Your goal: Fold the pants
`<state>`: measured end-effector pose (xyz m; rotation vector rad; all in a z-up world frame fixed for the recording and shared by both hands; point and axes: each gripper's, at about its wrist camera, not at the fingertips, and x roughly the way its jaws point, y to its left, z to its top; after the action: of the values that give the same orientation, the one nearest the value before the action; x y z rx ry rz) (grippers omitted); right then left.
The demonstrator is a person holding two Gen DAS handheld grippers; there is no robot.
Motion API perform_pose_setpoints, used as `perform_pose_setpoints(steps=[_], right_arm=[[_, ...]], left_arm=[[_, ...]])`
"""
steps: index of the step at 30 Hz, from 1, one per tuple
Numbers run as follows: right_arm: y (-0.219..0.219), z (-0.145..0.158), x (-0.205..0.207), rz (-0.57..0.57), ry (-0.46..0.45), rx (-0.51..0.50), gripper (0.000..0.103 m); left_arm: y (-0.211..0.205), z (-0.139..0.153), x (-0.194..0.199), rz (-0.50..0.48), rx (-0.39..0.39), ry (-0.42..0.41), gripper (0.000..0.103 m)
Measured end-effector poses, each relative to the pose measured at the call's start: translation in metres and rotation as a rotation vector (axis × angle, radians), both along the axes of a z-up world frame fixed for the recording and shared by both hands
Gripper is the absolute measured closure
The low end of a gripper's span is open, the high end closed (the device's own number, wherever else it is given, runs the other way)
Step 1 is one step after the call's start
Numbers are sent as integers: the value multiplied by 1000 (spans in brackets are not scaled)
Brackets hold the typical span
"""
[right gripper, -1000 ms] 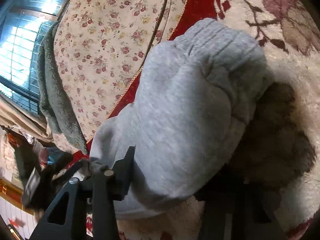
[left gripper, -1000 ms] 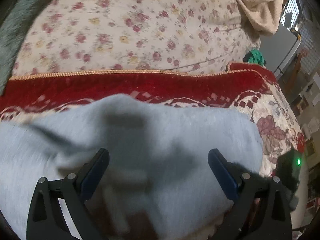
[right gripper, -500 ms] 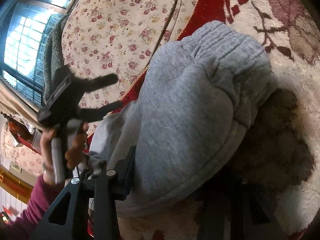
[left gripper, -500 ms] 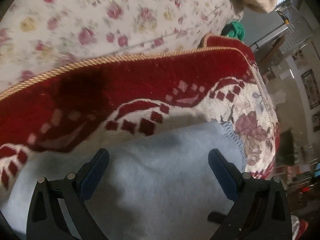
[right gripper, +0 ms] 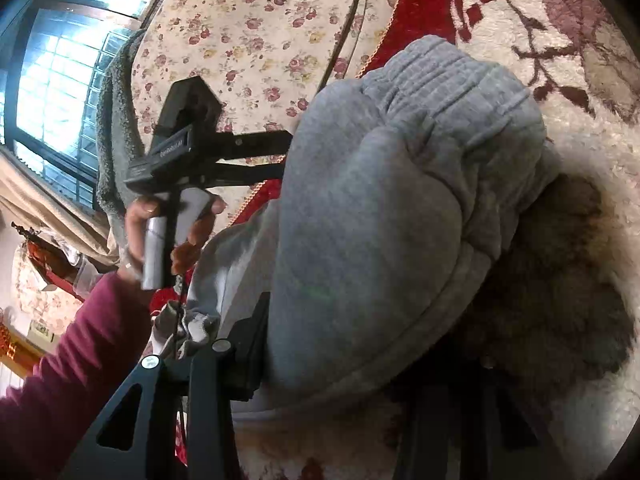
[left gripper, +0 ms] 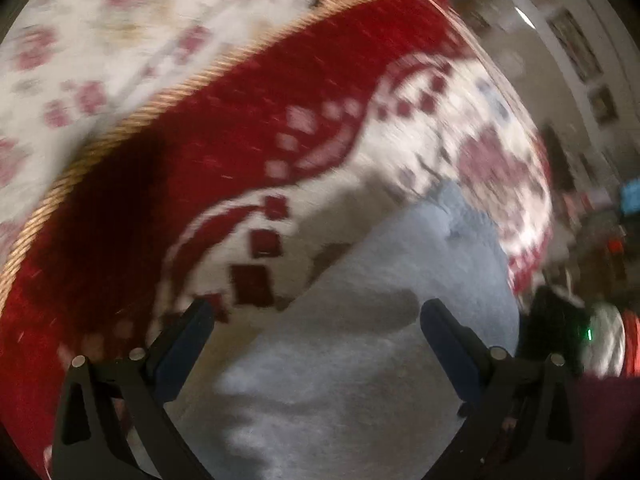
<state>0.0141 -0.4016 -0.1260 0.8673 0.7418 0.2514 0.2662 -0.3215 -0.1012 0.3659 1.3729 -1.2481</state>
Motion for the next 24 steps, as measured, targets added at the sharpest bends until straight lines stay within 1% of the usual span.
perform_pose_setpoints(steps=[1,3,4,6,8,9,11,12,13,14,16,17,19,21,24], right_arm=[[0,0,-1,0,-5,-6,55],[2,2,-1,6,-10,-23,54],[2,2,-1,10,-12,-28,54],[3,3,0,16,-14,-39,54],[6,7,0,18,-23,-66,55],[7,9,0,19,-31,-81,57],[11,17,1,25,-60,-116,61],[13,22,0,28,-78,-134,63],[14,26,0,31,-97,-148,64],[15,29,0,33,-114,-157,65],[16,34,-1,37,-135,-168,66],[18,37,0,39,-148,-179,67],[22,44,0,50,-173,-217,69],[28,55,-1,62,-202,-268,70],[35,67,-3,79,-243,-296,71]], left_arm=[[-2,-4,0,-21,9,11,0],[-11,-21,-4,-69,30,78,0],[-15,-29,-7,-87,43,92,0],[-19,-27,-14,-117,33,53,0],[-20,-26,-13,-118,30,71,0],[-20,-26,-14,-112,32,70,0],[-21,-23,-17,-126,34,41,6],[-20,-19,-20,-135,29,22,14],[-19,-14,-23,-146,8,14,31],[-18,-9,-25,-154,-11,-6,37],[-18,-1,-32,-163,-10,-54,45],[-17,3,-35,-166,-9,-73,46],[-14,9,-40,-172,-3,-103,55],[-10,17,-43,-168,-12,-130,61],[-2,34,-46,-155,-40,-151,66]])
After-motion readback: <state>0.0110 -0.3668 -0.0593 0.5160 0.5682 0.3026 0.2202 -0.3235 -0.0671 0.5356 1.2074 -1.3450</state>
